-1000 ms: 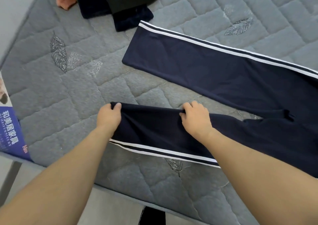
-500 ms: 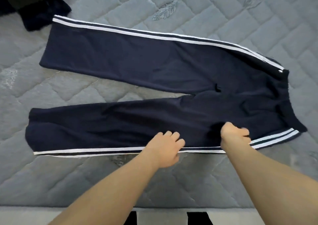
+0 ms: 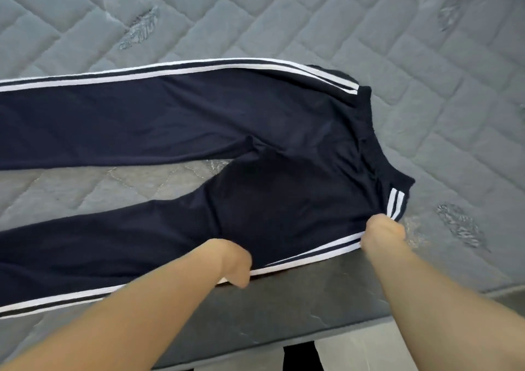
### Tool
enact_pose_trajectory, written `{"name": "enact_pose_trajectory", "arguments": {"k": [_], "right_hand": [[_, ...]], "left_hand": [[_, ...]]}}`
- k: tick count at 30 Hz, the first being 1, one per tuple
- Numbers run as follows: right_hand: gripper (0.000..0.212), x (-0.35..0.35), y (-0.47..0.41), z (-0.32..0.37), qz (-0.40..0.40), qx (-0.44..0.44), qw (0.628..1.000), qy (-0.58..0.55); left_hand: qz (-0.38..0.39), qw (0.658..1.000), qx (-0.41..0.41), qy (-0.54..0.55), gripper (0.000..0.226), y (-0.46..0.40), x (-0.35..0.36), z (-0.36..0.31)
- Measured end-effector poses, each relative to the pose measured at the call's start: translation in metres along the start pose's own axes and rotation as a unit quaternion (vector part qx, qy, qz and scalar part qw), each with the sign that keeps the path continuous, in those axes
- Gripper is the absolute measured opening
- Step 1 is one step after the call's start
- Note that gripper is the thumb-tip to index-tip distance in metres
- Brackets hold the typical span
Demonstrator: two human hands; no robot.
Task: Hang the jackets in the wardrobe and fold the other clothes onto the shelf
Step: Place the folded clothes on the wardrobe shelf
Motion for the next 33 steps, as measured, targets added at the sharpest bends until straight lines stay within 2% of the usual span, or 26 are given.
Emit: {"name": "enact_pose_trajectory", "arguments": {"k": [1,2,3,4,5,7,8,9,10,11,12,14,15,16,18,19,20,22,23,25,26,27,28,30,31,33], "right_hand": [[0.028,-0.009,-0.007,-0.002,-0.008,-0.044,0.993,0.112],[0.028,-0.012,-0.015,-0.003,-0.011,-0.015,1.0,0.012],[0.034,-0.014,-0.018,-0.004,0.011,0.012,0.993,-0.115],[0.044,-0.016,-0.02,-0.002,0.036,0.006,0.989,-0.144],[0.053,-0.014,-0.02,0.011,0.046,-0.006,0.989,-0.14],[0.057,-0.006,-0.022,0.041,0.1,-0.034,0.985,-0.135],[0.053,0.002,-0.022,0.055,0.144,-0.043,0.977,-0.148],[0.048,0.009,-0.026,0.066,0.176,-0.05,0.97,-0.158],[0.042,0.015,-0.029,0.078,0.19,-0.065,0.968,-0.152],[0.035,0.017,-0.032,0.087,0.194,-0.092,0.966,-0.146],[0.025,0.016,-0.037,0.095,0.19,-0.12,0.963,-0.15],[0.007,0.011,-0.044,0.104,0.168,-0.168,0.95,-0.2],[0.006,0.007,-0.047,0.106,0.155,-0.183,0.948,-0.21],[0.007,0.004,-0.048,0.106,0.154,-0.184,0.945,-0.223],[0.016,0.003,-0.054,0.095,0.149,-0.132,0.953,-0.229],[0.023,0.002,-0.054,0.086,0.139,-0.099,0.959,-0.227],[0.032,0.003,-0.05,0.077,0.127,-0.072,0.963,-0.228],[0.045,0.007,-0.034,0.056,0.113,-0.064,0.969,-0.209],[0.049,0.012,-0.023,0.044,0.117,-0.064,0.972,-0.194],[0.05,0.018,-0.006,0.019,0.117,-0.042,0.975,-0.186],[0.048,0.02,0.0,0.008,0.111,-0.022,0.976,-0.186],[0.046,0.021,0.003,-0.001,0.108,-0.004,0.976,-0.191],[0.044,0.021,0.004,-0.007,0.107,0.011,0.974,-0.198],[0.04,0.018,0.004,-0.01,0.111,0.011,0.971,-0.214],[0.035,0.017,0.003,-0.008,0.115,0.001,0.968,-0.224],[0.025,0.016,0.006,0.004,0.13,-0.024,0.961,-0.242]], "left_hand": [[0.051,0.998,-0.003,-0.019,0.024,0.001,-0.004,-0.003],[0.056,0.998,-0.016,-0.015,0.027,0.004,-0.016,-0.003],[0.006,0.999,-0.035,0.018,0.031,0.004,-0.035,0.001],[-0.091,0.992,-0.057,0.07,0.032,0.002,-0.057,0.008],[-0.215,0.964,-0.09,0.126,0.03,0.003,-0.082,0.02],[-0.443,0.86,-0.189,0.167,0.026,0.016,-0.126,0.045],[-0.508,0.81,-0.25,0.152,0.027,0.021,-0.137,0.055],[-0.532,0.776,-0.303,0.152,0.032,0.022,-0.144,0.064],[-0.527,0.757,-0.342,0.179,0.039,0.021,-0.148,0.072],[-0.496,0.753,-0.363,0.234,0.046,0.018,-0.151,0.081],[-0.45,0.754,-0.367,0.305,0.05,0.011,-0.152,0.089],[-0.374,0.746,-0.316,0.45,0.039,-0.006,-0.15,0.095],[-0.378,0.729,-0.287,0.494,0.031,-0.011,-0.15,0.095],[-0.418,0.705,-0.273,0.503,0.027,-0.012,-0.149,0.095],[-0.543,0.649,-0.263,0.464,0.02,-0.003,-0.14,0.091],[-0.585,0.633,-0.257,0.437,0.011,0.0,-0.135,0.088],[-0.6,0.632,-0.261,0.416,0.015,-0.001,-0.129,0.085],[-0.564,0.644,-0.315,0.41,0.045,-0.008,-0.114,0.081],[-0.552,0.644,-0.352,0.396,0.052,-0.005,-0.11,0.078],[-0.588,0.663,-0.368,0.281,0.051,0.007,-0.114,0.063],[-0.627,0.681,-0.325,0.194,0.046,0.013,-0.117,0.05],[-0.651,0.706,-0.254,0.113,0.042,0.015,-0.118,0.033],[-0.642,0.745,-0.174,0.053,0.042,0.013,-0.115,0.013],[-0.527,0.847,-0.061,-0.02,0.052,-0.003,-0.093,-0.026],[-0.462,0.884,-0.049,-0.052,0.054,-0.011,-0.078,-0.04],[-0.404,0.908,-0.069,-0.083,0.051,-0.02,-0.059,-0.05]]}}
Point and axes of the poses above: each hand's wrist, its own y-axis away from the middle knuckle, its own x-axis out of the palm, z = x × y, the point moved 5 cm from there along -y, towards the middle knuckle, and after that the axes turned 11 degrees about -y, right-handed, at the moved point
